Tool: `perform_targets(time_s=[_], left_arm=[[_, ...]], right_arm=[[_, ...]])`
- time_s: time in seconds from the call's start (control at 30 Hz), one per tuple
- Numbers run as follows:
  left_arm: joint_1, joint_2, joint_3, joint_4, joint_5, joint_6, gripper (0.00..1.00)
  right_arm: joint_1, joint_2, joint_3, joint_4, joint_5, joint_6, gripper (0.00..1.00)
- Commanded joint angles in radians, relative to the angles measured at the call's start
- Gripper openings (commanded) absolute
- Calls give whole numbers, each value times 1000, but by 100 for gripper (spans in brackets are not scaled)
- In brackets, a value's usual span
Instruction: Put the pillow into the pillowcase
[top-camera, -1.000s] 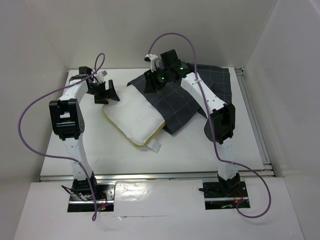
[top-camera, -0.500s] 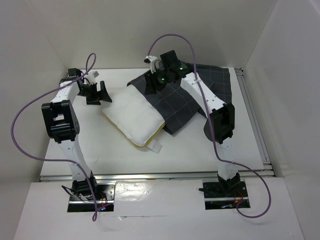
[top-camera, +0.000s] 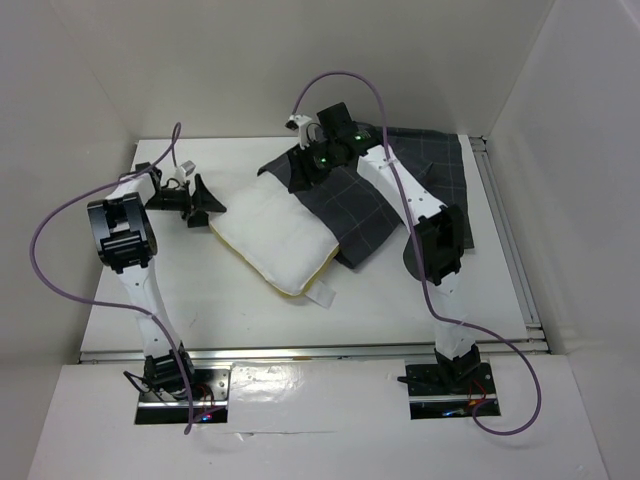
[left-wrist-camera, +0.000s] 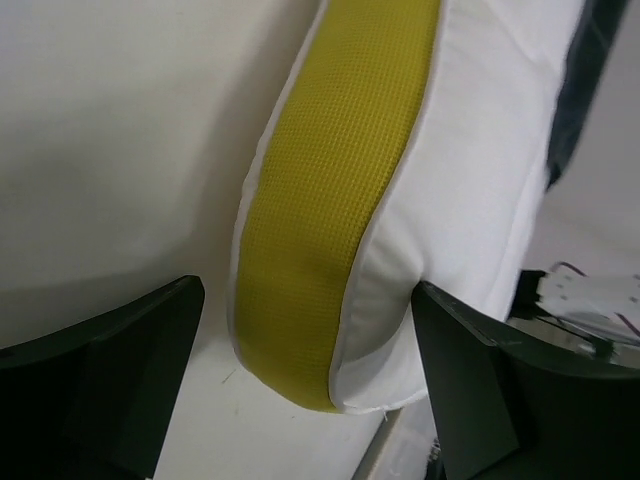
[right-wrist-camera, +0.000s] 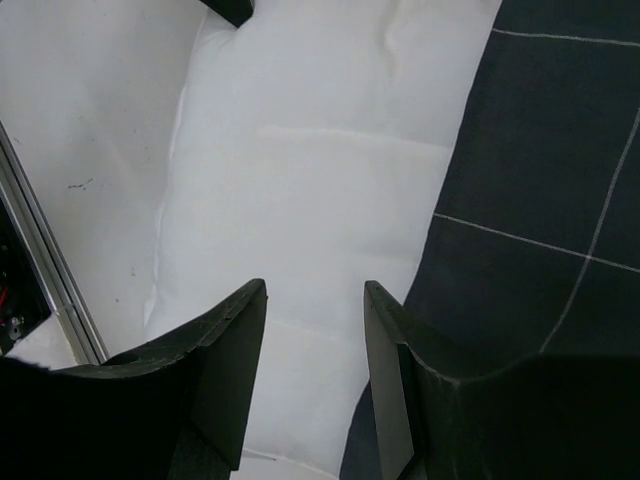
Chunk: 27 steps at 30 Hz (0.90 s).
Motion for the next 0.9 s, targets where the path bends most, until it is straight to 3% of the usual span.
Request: perform_targets(time_s=[0.0,0.37,0.43,0.47,0.5,0.53,0.57,0.73,0.87], left_arm=[[-12,64,63,-127,245,101,100],[-12,75,62,-172,328,159,100],[-21,75,62,-186,351,178,84],[-21,75,77,-218,362,199,71],[-30,84,89,-241,362,234,53],[-30,84,120,-264,339,244,9],[-30,75,120,-275,325,244,1],[-66,-67,120,-189,173,233,0],[-125,-248,102,-57,-39,212,0]], right_arm=[[22,3,51,-19,-4,-11,51],[22,3,51,-19,6,-20,51],[22,3,51,-19,6,-20,51],[22,12,51,-19,6,-20,51],[22,12,51,-10,6,-20,50],[22,12,51,-10,6,-20,50],[22,12,51,-10,6,-20,50],[22,12,71,22,48,-11,50],[22,-14,71,102,72,36,51]])
